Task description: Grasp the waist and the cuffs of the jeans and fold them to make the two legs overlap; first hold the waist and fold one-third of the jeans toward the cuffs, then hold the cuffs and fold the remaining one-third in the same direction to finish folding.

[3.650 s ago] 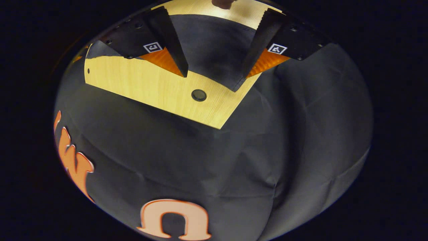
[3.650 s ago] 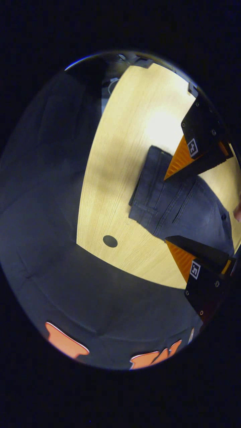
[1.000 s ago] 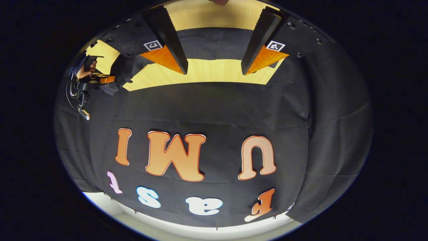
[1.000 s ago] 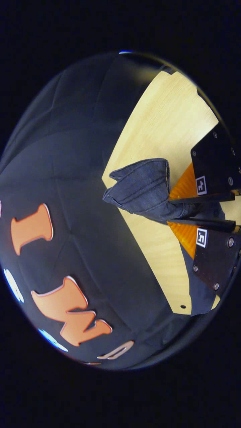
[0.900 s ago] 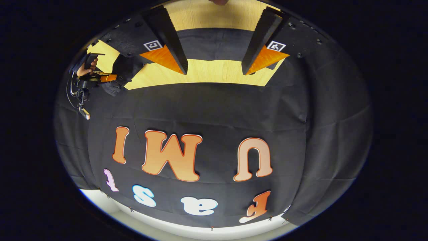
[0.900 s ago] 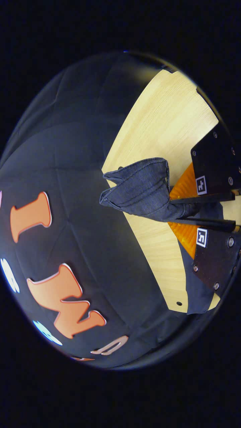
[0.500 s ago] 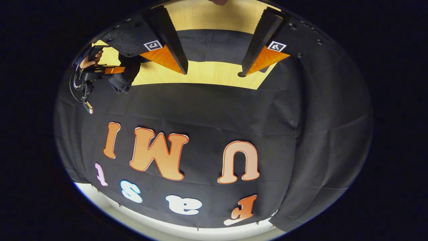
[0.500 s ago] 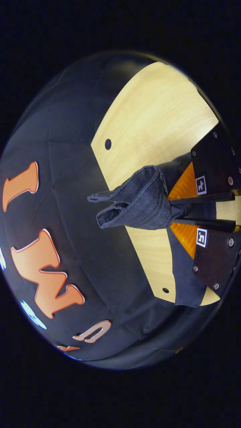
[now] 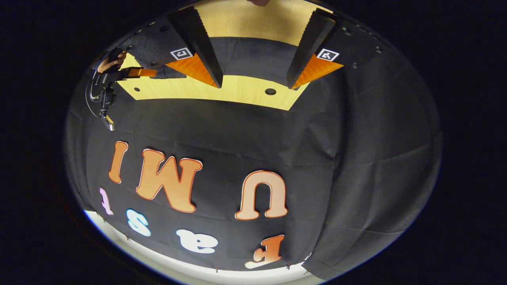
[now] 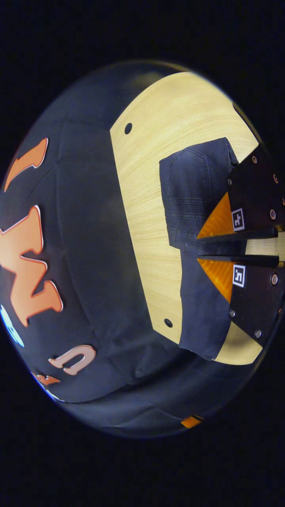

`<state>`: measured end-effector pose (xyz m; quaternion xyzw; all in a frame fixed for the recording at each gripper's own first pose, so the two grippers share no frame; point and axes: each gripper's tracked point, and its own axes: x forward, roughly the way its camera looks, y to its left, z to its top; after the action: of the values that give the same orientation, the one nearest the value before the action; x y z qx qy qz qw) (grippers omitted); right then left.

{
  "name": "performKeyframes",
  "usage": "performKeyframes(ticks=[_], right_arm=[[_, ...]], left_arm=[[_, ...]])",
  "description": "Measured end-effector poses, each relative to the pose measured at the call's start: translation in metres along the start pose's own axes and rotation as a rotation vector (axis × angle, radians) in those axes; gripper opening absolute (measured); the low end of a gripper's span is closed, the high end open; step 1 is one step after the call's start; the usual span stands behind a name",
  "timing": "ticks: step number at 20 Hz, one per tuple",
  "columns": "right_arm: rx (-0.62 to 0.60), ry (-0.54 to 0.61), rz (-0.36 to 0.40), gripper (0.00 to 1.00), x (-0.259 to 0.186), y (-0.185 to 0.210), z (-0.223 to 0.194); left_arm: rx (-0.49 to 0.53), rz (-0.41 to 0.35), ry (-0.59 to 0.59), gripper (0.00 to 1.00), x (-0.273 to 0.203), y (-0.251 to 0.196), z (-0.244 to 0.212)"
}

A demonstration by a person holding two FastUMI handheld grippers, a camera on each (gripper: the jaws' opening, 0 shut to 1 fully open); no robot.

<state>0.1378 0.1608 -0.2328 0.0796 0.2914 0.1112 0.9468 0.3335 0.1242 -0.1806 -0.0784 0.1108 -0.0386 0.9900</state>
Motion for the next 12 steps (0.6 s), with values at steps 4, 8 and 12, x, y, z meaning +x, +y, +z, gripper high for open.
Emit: performKeyframes(ticks=[4,8,12], right_arm=[[-0.005,0.032,-0.047,0.16,-0.006,-0.015,-0.004],[0.023,0.018,-0.127,0.16,-0.024,-0.039,0.003],[0.087,0.003,-0.112,0.16,-0.048,-0.039,0.004]], left_arm=[[-0.051,0.084,0.118,0.94,0.027,0.040,-0.029],[-0.160,0.153,0.323,0.98,0.059,0.077,-0.078],[-0.170,0.208,0.459,0.98,0.101,0.107,-0.124]])
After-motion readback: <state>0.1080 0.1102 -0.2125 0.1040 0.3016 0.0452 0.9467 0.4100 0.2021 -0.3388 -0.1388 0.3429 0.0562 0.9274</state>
